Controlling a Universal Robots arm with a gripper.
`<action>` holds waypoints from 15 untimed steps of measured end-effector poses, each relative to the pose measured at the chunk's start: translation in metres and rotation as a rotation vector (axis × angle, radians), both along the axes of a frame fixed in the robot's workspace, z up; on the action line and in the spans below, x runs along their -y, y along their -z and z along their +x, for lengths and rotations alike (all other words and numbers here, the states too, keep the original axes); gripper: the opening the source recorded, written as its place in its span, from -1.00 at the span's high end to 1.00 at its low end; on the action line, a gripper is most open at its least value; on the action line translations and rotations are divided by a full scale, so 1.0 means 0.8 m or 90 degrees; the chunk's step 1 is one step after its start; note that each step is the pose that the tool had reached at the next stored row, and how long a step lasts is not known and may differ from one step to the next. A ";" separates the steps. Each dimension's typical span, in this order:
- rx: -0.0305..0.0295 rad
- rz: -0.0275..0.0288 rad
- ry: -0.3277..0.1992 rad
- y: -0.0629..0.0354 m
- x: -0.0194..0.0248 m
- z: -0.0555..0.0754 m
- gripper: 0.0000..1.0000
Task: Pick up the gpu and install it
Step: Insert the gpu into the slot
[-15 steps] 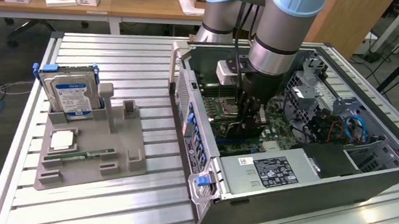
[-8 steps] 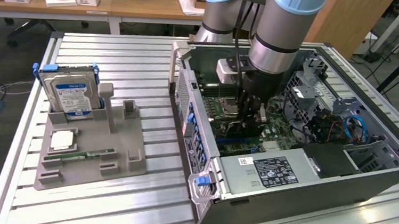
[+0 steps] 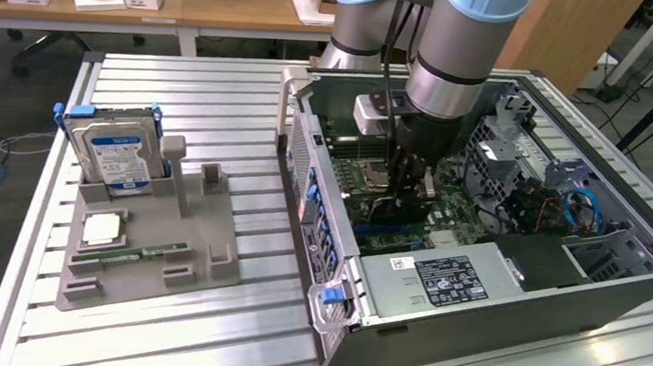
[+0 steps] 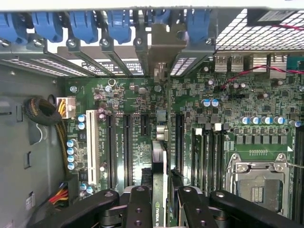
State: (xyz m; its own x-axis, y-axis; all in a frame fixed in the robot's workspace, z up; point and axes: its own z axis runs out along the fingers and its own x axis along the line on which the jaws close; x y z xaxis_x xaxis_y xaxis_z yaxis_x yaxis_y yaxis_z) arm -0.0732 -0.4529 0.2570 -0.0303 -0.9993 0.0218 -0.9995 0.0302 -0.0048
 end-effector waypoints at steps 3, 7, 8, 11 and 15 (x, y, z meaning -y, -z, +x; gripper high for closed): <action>0.0001 -0.0023 0.000 0.003 0.0000 -0.001 0.48; 0.0004 -0.0026 0.000 0.005 0.0001 -0.002 0.48; 0.0005 -0.0025 0.000 0.005 0.0000 -0.002 0.48; 0.0007 -0.0021 0.000 0.004 -0.0009 -0.002 0.48; 0.0006 -0.0021 0.000 0.002 -0.0012 -0.002 0.48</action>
State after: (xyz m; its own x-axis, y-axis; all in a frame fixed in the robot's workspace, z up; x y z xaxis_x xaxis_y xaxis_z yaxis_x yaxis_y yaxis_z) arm -0.0746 -0.4519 0.2553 -0.0303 -0.9992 0.0251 -0.9995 0.0301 -0.0059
